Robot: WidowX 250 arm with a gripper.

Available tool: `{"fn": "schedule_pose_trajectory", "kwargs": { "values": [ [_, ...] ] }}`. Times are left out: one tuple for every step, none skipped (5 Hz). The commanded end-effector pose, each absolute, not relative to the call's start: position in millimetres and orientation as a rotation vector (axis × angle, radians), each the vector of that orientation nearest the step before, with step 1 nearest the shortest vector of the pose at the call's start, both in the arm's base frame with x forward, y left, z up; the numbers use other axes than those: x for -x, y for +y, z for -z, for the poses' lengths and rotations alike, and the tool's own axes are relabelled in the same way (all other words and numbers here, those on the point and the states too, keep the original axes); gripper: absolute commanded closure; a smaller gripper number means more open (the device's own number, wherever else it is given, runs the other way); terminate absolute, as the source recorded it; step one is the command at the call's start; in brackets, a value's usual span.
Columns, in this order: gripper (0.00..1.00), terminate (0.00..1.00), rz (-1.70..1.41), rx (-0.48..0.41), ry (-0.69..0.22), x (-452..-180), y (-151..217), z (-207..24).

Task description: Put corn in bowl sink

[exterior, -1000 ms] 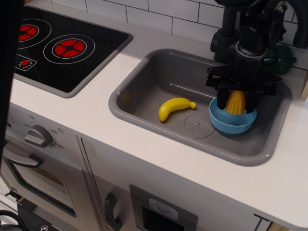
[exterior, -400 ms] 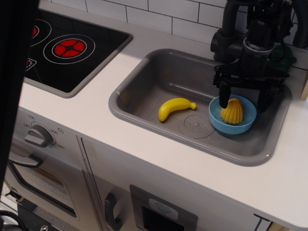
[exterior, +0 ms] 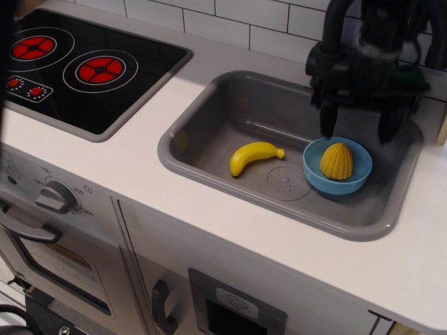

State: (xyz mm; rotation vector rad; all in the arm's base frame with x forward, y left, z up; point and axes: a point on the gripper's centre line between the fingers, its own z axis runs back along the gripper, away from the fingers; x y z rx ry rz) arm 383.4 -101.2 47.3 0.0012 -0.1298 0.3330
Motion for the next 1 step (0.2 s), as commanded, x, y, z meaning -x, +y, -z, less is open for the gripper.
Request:
{"fn": "schedule_pose_trajectory", "kwargs": {
  "values": [
    [0.0, 1.0, -0.334, 0.028, -0.197, -389.4, -99.4, -74.3]
  ]
}}
